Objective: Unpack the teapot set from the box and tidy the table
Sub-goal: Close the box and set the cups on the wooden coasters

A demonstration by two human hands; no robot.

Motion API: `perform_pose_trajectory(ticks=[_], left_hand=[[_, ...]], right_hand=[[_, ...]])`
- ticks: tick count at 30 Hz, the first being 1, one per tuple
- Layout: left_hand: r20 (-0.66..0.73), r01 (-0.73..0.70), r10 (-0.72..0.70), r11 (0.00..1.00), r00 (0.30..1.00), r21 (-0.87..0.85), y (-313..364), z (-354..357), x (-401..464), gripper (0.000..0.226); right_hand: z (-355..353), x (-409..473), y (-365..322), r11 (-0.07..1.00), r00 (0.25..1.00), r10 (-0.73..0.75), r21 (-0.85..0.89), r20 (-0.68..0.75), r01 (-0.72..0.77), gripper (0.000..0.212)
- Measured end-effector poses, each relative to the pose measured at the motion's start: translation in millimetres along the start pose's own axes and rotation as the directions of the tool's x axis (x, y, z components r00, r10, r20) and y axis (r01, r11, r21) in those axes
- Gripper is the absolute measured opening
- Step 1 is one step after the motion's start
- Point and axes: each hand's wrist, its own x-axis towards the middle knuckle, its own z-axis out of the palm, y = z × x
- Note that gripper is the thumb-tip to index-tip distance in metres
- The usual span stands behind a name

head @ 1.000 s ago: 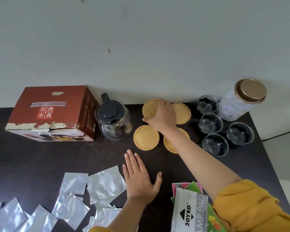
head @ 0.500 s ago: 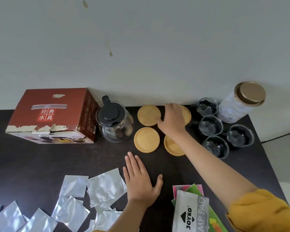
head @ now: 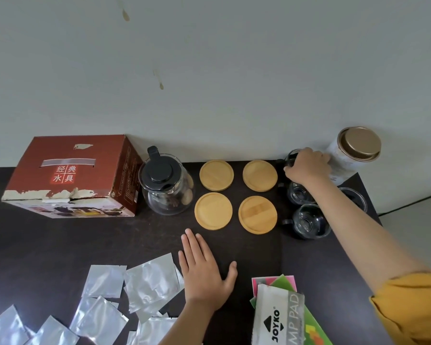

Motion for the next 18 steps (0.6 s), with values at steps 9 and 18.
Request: perform_pose_trajectory(ticks=[9,18], left_hand=[[-0.006,-0.005,0.005,1.000,1.000,-0.003,-1,1,1,0.101],[-0.001,-0.012,0.012,1.000,1.000,-0.010,-1,0,0,0.101]], right_hand=[[-14,-14,-8,1.000,0.991,-0.012,0.012,-0.135,0.014,0.068],[-5,-65,-71,0.856,0.896,-0.408,0.268,-0.173,0.442,0.067]])
